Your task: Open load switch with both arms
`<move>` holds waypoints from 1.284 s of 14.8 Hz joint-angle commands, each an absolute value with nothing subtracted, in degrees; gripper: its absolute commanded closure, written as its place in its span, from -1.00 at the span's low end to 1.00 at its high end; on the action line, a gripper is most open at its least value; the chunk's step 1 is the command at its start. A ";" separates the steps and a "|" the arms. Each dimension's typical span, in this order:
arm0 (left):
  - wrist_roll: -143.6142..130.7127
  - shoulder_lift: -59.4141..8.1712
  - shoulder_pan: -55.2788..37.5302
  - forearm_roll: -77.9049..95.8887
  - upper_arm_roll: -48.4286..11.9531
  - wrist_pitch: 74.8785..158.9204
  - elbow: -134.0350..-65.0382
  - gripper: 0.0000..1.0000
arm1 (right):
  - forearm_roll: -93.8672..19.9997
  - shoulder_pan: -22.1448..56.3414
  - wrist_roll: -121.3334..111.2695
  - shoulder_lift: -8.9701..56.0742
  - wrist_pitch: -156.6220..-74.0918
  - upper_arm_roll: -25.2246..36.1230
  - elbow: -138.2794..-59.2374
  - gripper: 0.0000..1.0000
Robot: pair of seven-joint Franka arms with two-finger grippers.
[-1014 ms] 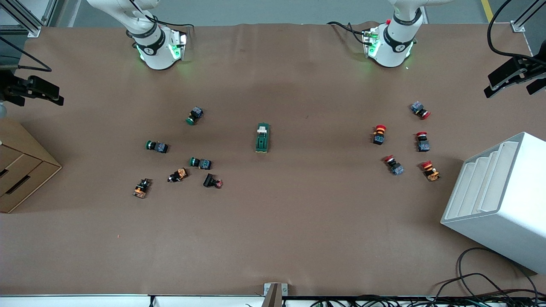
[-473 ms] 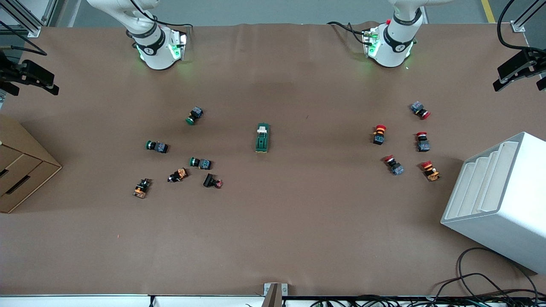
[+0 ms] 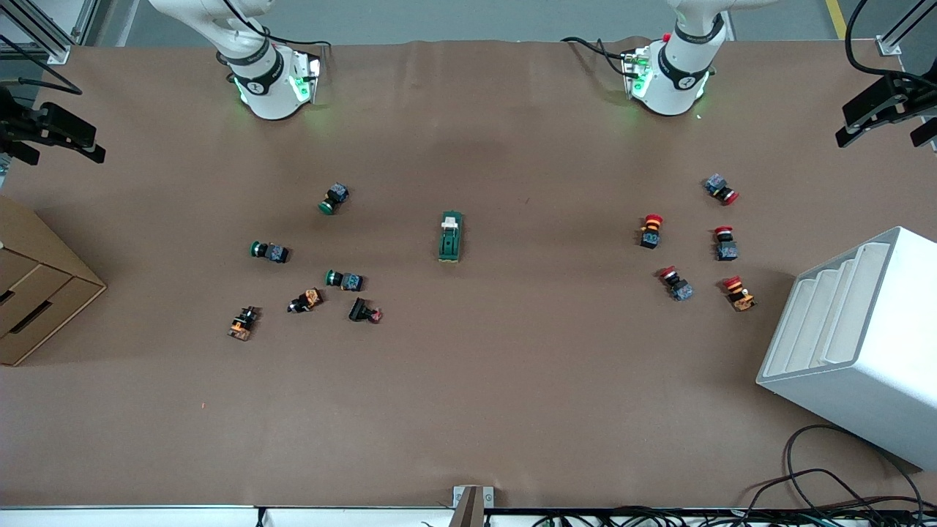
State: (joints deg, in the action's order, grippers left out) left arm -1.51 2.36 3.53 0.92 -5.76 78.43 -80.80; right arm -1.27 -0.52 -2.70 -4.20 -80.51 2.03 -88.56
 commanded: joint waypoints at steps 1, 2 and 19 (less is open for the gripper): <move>-1.93 4.74 3.87 1.41 -6.15 78.05 -82.96 -1.00 | -2.02 -0.62 -3.34 -5.98 -81.12 2.02 -90.62 -1.00; -1.93 5.27 3.95 1.41 -6.15 78.13 -83.49 -1.00 | -2.02 -0.53 -3.34 -5.98 -81.12 1.93 -90.62 -1.00; -1.67 9.13 3.87 0.79 -7.82 83.56 -91.91 -1.00 | -1.23 -0.70 -2.64 -6.15 -78.85 2.11 -90.44 -1.00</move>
